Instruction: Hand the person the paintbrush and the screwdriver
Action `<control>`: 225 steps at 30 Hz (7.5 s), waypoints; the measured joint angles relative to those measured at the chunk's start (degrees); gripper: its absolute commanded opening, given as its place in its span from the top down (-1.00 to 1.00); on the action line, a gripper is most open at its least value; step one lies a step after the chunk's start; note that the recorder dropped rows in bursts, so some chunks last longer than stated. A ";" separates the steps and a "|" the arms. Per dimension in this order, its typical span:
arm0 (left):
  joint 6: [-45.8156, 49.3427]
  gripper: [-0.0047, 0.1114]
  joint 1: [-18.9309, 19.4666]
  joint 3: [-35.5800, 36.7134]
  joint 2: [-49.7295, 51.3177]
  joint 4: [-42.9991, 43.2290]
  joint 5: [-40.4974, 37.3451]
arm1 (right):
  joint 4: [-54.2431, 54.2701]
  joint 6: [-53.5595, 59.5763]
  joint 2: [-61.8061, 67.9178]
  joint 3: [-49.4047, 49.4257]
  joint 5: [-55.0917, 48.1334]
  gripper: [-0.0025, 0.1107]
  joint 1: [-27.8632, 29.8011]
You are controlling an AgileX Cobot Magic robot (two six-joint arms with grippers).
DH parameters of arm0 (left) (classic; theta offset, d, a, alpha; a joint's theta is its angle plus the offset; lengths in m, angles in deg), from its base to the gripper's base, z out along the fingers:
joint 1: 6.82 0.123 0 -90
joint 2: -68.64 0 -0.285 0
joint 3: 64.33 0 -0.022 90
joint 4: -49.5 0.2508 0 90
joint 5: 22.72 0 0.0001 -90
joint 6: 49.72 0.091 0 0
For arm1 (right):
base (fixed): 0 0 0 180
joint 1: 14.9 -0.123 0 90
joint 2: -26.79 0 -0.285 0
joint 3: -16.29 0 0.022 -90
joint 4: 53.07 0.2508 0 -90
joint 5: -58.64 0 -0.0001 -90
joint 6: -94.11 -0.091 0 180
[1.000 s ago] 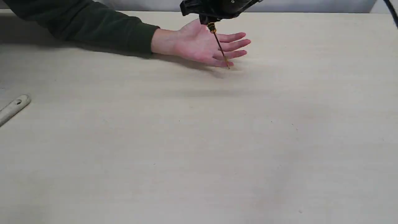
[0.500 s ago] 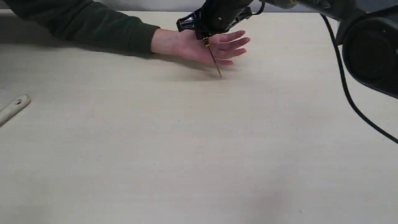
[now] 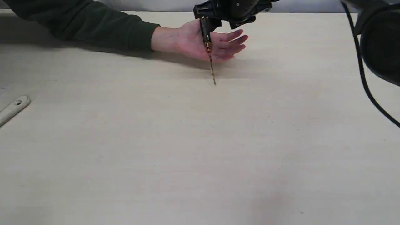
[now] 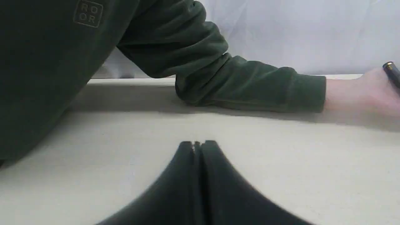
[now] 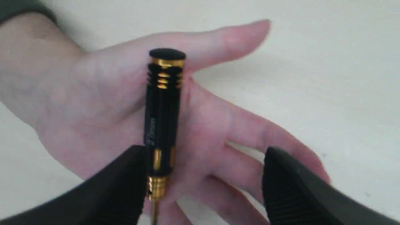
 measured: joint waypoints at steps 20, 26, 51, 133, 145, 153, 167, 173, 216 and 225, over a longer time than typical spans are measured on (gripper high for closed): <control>0.00 0.92 0.00 0.00 0.00 0.00 0.00 | 0.85 0.73 -29.30 29.02 4.38 0.88 1.75; 0.00 0.92 0.00 0.00 0.00 0.00 0.00 | 1.13 0.73 -44.67 48.04 13.98 0.88 0.77; 0.00 0.92 0.00 0.00 0.00 0.00 0.00 | 3.39 -2.96 -107.02 102.81 40.17 0.88 -6.84; 0.00 0.92 0.00 0.00 0.00 0.00 0.00 | -1.92 13.41 -133.86 118.44 40.39 0.88 3.83; 0.00 0.92 0.00 0.00 0.00 0.00 0.00 | -1.81 10.62 -133.86 118.44 38.25 0.88 21.31; 0.00 0.92 0.00 0.00 0.00 0.00 0.00 | -1.56 10.30 -133.86 118.44 38.03 0.88 23.78; 0.00 0.92 0.00 0.00 0.00 0.00 0.00 | -1.56 10.30 -133.86 118.44 37.93 0.88 22.87; 0.00 0.92 0.00 0.00 0.00 0.00 0.00 | -1.56 10.30 -133.86 118.44 37.93 0.88 22.87; 0.00 0.92 0.00 0.00 0.00 0.00 0.00 | -5.56 4.64 -133.86 118.44 37.93 0.88 22.87; 0.00 0.92 0.00 0.00 0.00 0.00 0.00 | -5.56 4.64 -133.86 118.44 37.93 0.88 22.87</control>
